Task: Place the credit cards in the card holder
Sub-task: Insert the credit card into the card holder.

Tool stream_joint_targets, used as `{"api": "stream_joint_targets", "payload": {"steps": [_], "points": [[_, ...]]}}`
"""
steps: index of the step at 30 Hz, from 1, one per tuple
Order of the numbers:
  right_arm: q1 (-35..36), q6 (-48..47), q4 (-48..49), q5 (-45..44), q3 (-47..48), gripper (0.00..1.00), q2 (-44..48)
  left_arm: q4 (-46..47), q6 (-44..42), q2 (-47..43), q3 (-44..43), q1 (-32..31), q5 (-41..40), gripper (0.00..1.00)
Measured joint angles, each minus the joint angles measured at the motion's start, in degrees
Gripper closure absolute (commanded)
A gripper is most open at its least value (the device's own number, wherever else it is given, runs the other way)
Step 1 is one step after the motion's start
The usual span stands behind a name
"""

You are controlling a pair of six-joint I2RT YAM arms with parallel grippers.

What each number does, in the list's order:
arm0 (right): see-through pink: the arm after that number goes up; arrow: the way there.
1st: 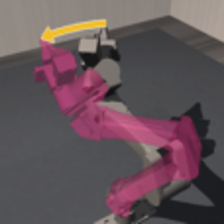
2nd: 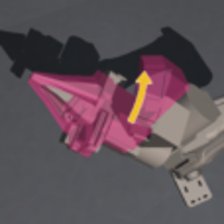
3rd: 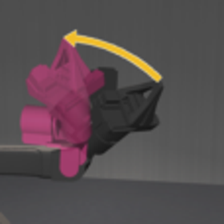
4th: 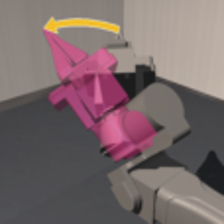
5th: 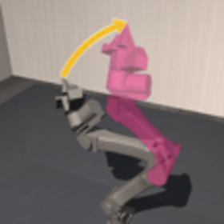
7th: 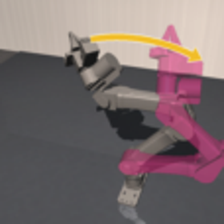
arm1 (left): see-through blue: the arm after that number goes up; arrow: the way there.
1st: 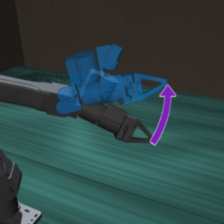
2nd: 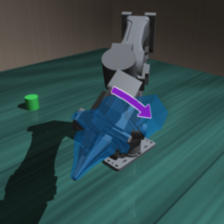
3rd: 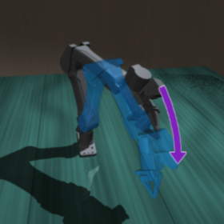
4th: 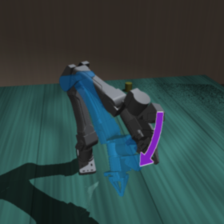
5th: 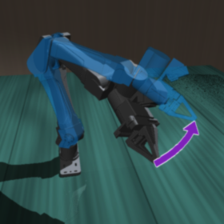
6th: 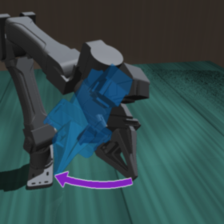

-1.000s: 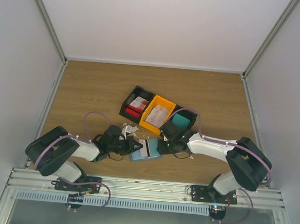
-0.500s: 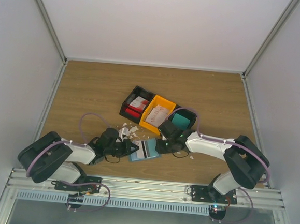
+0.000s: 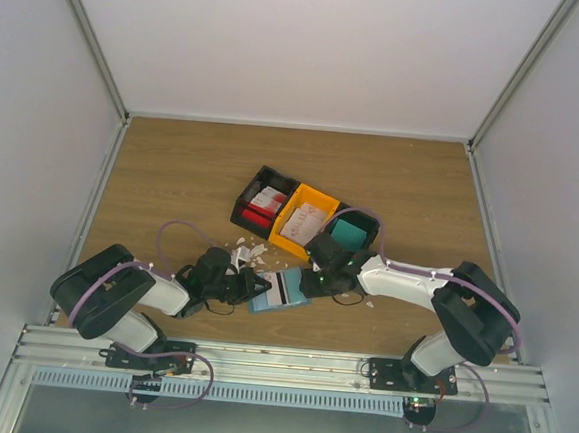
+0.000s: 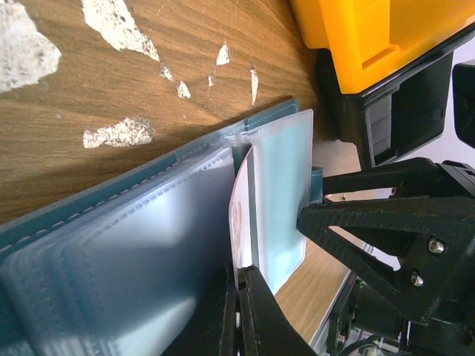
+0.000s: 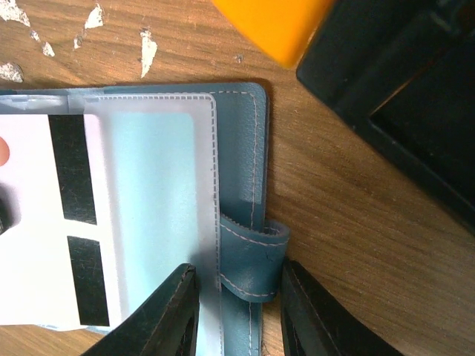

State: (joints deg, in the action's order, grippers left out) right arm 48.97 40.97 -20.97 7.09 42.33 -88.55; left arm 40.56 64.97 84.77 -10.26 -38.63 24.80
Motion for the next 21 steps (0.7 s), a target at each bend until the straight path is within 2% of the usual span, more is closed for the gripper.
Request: {"api": "stream_joint_targets", "payload": {"steps": [11, 21], "points": [[0.4, 0.5, 0.7, -0.4, -0.1, 0.70, -0.2, 3.1, 0.0, 2.2, 0.0, -0.4, -0.6, 1.00], [0.4, 1.4, 3.5, -0.1, -1.7, 0.73, 0.7, 7.6, 1.2, 6.2, -0.7, -4.3, -2.3, 1.00]]}}
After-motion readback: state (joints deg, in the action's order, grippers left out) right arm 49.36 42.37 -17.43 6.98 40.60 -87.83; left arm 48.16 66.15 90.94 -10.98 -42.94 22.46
